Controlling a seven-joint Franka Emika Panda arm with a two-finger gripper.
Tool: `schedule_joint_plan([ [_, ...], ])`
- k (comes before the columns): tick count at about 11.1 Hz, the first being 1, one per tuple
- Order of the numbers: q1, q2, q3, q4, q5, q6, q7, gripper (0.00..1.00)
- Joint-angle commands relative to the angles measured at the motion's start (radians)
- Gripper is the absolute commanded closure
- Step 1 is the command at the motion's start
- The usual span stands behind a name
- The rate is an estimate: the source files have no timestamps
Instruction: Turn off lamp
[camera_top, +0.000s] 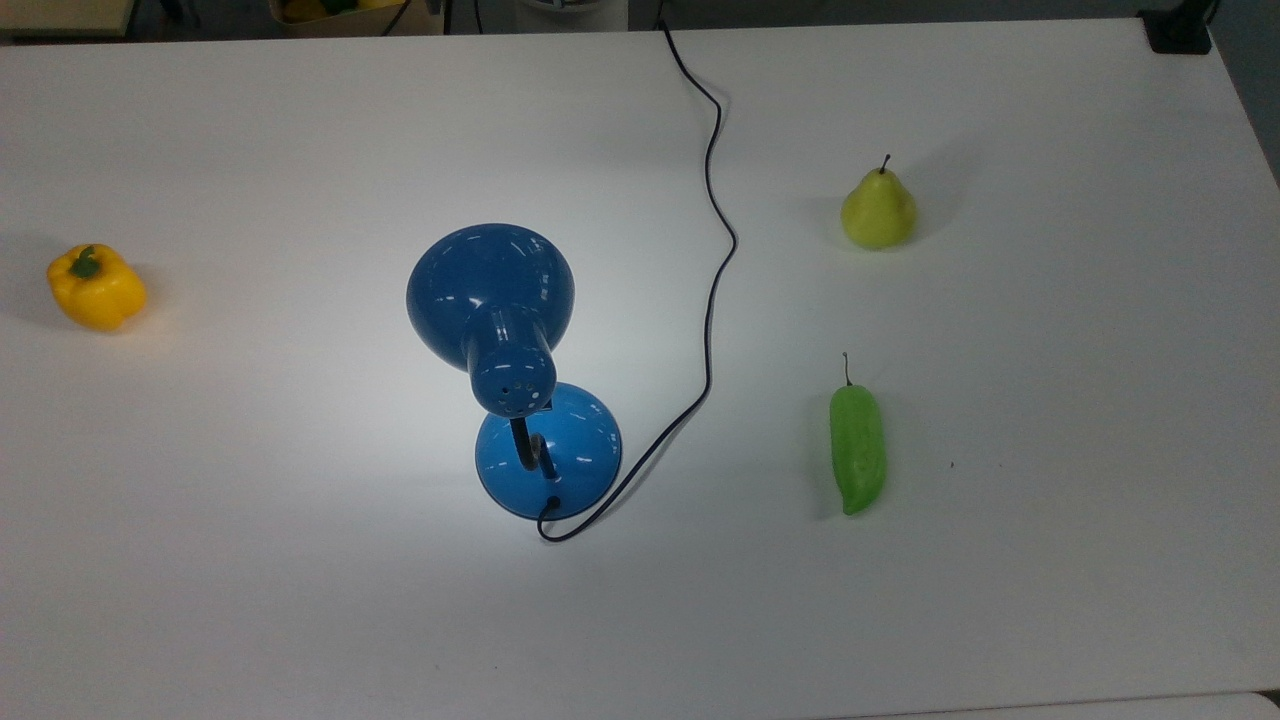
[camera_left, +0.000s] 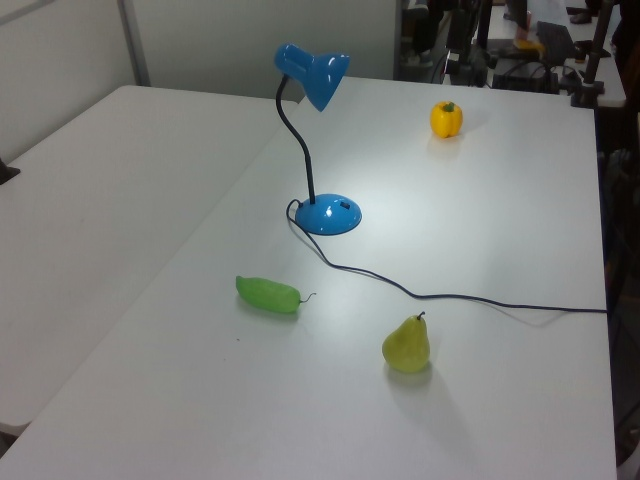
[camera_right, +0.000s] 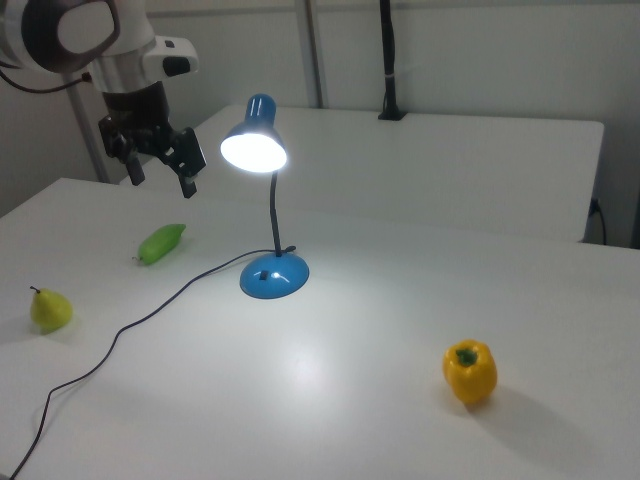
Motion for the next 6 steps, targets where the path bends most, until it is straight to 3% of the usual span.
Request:
schedule_joint_plan([
  [1,-0.007,0.001,-0.001,0.008,0.021,0.012,-0.016,0.00],
  [6,-0.009,0.003,-0.006,0.008,0.015,0.011,-0.028,0.00],
])
